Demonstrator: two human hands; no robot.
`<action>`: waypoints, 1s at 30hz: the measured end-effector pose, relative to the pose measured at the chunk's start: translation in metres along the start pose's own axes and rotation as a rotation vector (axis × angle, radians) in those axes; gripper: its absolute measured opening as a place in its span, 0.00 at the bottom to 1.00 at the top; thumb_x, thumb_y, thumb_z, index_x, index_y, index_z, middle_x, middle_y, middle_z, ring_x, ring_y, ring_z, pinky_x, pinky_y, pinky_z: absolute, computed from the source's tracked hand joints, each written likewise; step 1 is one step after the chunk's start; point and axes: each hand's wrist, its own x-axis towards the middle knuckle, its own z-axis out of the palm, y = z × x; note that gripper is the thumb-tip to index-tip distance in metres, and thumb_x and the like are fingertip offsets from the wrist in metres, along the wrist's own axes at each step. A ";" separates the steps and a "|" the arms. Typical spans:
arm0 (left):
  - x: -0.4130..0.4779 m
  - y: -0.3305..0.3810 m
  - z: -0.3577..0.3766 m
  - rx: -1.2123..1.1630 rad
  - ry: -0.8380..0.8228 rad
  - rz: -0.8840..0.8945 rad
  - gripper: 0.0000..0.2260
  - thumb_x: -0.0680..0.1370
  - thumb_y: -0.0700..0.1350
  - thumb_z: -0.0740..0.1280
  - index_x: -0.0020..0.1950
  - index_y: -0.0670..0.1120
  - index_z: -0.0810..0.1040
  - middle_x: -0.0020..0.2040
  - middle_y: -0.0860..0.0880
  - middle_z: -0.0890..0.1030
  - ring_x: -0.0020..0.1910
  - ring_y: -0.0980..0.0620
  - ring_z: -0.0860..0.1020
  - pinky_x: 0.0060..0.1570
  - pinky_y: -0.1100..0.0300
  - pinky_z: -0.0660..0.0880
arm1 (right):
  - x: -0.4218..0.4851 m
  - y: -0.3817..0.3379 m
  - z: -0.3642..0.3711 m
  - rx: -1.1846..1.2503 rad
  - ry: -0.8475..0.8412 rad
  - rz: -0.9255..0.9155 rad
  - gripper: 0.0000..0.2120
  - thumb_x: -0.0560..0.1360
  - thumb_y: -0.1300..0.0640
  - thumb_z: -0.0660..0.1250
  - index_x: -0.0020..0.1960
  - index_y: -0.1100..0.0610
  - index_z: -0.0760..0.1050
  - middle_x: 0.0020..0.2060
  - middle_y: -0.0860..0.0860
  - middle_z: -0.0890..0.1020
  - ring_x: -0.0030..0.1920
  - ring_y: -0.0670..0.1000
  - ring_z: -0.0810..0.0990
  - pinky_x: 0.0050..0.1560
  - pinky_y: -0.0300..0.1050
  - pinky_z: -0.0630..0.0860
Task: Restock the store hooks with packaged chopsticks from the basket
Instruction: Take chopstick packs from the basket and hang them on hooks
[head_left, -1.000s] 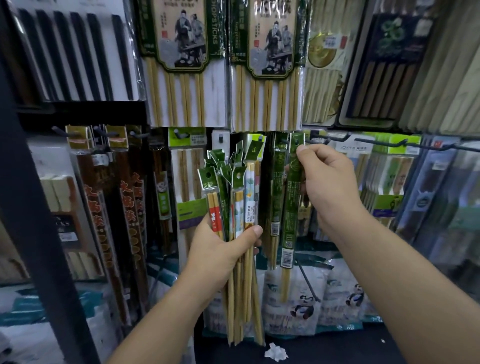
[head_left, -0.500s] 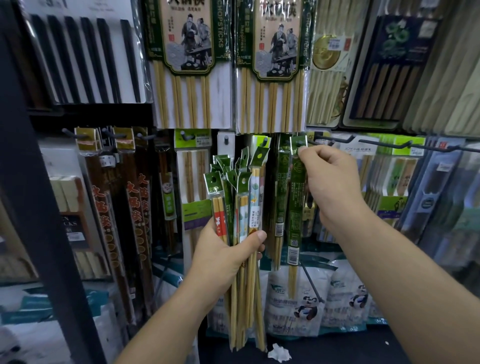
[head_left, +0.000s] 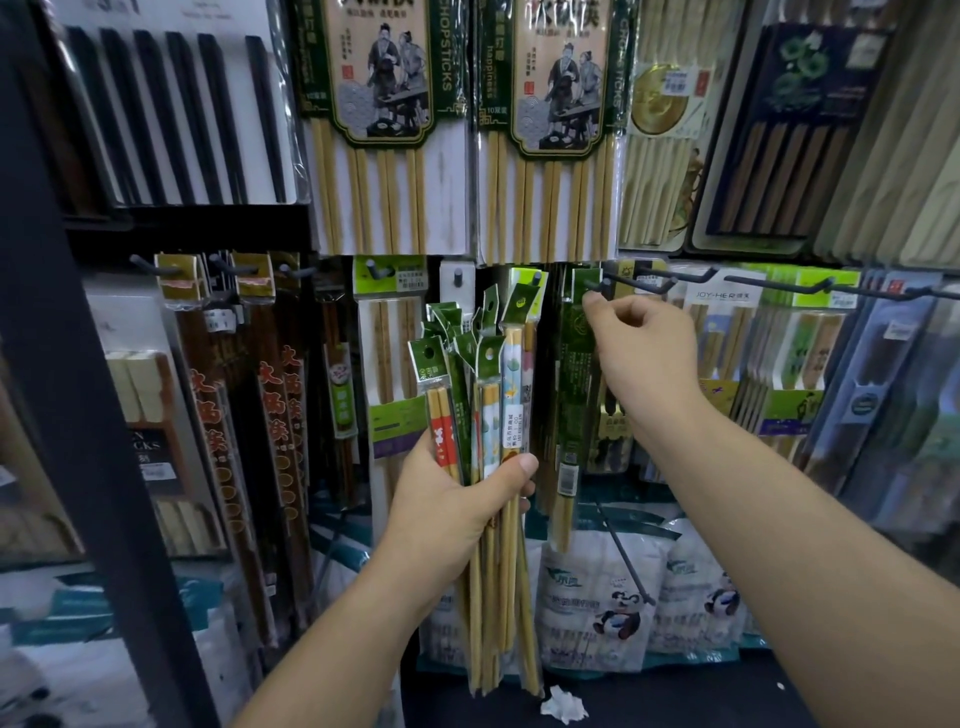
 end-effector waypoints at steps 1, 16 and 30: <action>0.000 -0.001 0.000 -0.003 0.002 0.004 0.16 0.74 0.43 0.77 0.60 0.42 0.79 0.46 0.45 0.87 0.44 0.47 0.87 0.42 0.60 0.82 | -0.001 0.002 0.000 -0.005 0.007 0.009 0.20 0.80 0.46 0.68 0.38 0.62 0.77 0.25 0.47 0.73 0.30 0.46 0.73 0.40 0.43 0.74; 0.001 -0.004 0.003 -0.104 -0.070 0.056 0.09 0.74 0.43 0.75 0.53 0.52 0.85 0.48 0.42 0.87 0.48 0.39 0.86 0.47 0.44 0.84 | -0.068 -0.011 -0.010 0.050 -0.464 0.035 0.03 0.78 0.51 0.72 0.51 0.44 0.80 0.41 0.49 0.85 0.40 0.44 0.82 0.43 0.40 0.79; 0.002 -0.007 -0.001 -0.136 0.004 -0.019 0.11 0.76 0.38 0.75 0.55 0.36 0.80 0.41 0.41 0.86 0.41 0.43 0.86 0.39 0.52 0.83 | -0.026 -0.032 -0.023 0.263 -0.082 0.165 0.08 0.80 0.53 0.69 0.45 0.52 0.84 0.31 0.39 0.81 0.44 0.46 0.78 0.58 0.51 0.76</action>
